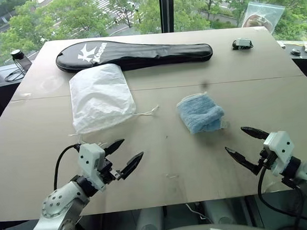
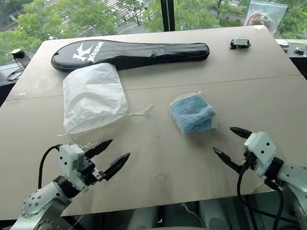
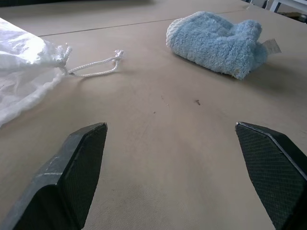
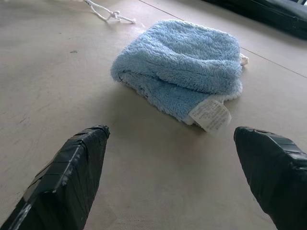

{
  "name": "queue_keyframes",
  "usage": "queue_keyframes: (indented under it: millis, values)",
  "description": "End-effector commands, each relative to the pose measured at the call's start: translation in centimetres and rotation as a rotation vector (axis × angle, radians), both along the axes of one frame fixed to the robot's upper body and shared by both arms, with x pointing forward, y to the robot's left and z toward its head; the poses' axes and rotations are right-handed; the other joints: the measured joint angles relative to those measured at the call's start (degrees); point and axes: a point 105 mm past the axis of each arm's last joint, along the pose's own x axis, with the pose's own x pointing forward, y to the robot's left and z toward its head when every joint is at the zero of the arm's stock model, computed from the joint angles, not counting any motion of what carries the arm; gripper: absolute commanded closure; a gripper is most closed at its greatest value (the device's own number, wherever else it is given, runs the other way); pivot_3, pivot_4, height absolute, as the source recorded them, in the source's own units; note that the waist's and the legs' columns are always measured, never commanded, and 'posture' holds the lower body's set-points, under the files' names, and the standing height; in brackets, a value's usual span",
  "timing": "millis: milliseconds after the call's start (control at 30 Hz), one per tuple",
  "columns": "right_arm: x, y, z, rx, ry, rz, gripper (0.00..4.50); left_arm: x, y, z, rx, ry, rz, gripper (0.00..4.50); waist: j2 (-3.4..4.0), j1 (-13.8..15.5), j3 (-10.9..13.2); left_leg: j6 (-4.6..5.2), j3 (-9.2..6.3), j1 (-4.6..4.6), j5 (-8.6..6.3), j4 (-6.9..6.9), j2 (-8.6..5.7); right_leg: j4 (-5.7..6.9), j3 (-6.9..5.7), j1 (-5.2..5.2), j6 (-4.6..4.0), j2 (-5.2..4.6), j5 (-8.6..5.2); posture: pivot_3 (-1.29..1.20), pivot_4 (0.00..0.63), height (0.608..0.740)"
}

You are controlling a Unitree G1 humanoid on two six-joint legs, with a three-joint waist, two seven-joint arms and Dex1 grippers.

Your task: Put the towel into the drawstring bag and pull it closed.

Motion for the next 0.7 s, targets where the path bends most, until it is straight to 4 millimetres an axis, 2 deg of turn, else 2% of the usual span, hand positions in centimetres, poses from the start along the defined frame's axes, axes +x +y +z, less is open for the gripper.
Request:
queue_keyframes:
  millis: [33, 67, 133, 300, 467, 567, 700]
  values:
    - [-0.1, 2.2, 2.4, 0.027, -0.117, 0.15, 0.02, 1.7, 2.1, 1.6, 0.075, -0.124, 0.172, 0.07, 0.0, -0.01, 0.0, 0.0, 0.0, 0.0, 0.0, 0.0, 0.0, 0.0, 0.0, 0.0, 0.0, 0.0, 0.0, 0.0, 0.15, 0.74]
    - [-0.5, 4.2, 3.5, 0.053, -0.163, 0.265, 0.02, 2.9, 3.8, 2.2, 0.12, -0.184, 0.293, 0.07, 0.04, -0.12, 0.03, 0.0, 0.0, 0.0, 0.0, 0.0, 0.0, 0.0, 0.0, 0.0, 0.0, 0.0, 0.0, 0.0, 0.15, 0.74]
    - [-1.5, 6.2, 4.6, 0.081, -0.203, 0.406, 0.02, 3.9, 5.9, 3.0, 0.207, -0.262, 0.436, 0.07, 0.03, -0.14, 0.02, 0.01, 0.01, 0.06, 0.01, 0.02, 0.02, 0.03, 0.03, 0.01, 0.01, 0.06, 0.03, 0.0, 0.15, 0.74]
    - [-2.8, 6.9, 5.3, 0.092, -0.196, 0.497, 0.02, 4.1, 7.8, 3.3, 0.5, -0.345, 0.54, 0.07, -0.03, 0.13, -0.12, -0.01, -0.11, 0.0, -0.01, -0.05, 0.03, -0.1, -0.11, 0.07, 0.12, 0.06, 0.17, 0.0, 0.15, 0.74]
    - [-3.0, 7.7, 5.8, 0.098, -0.186, 0.527, 0.02, 4.8, 8.4, 3.1, 0.74, -0.435, 0.464, 0.07, -0.11, 0.2, -0.1, 0.06, -0.12, -0.1, -0.05, -0.06, -0.05, -0.18, -0.15, 0.06, -0.02, -0.07, 0.24, 0.0, 0.15, 0.74]
    - [-2.8, 7.8, 6.0, 0.098, -0.187, 0.523, 0.02, 5.8, 9.2, 2.7, 0.816, -0.447, 0.499, 0.07, -0.1, 0.17, -0.1, 0.06, -0.13, -0.06, -0.05, -0.07, -0.03, -0.15, -0.18, 0.06, 0.07, -0.06, 0.14, 0.0, 0.15, 0.74]
    - [-2.4, 7.9, 6.2, 0.104, -0.199, 0.499, 0.02, 7.8, 9.0, 2.8, 0.877, -0.487, 0.521, 0.07, -0.12, 0.22, -0.11, 0.06, -0.13, -0.05, -0.05, -0.05, -0.03, -0.12, -0.2, 0.06, 0.17, -0.06, 0.16, 0.0, 0.15, 0.74]
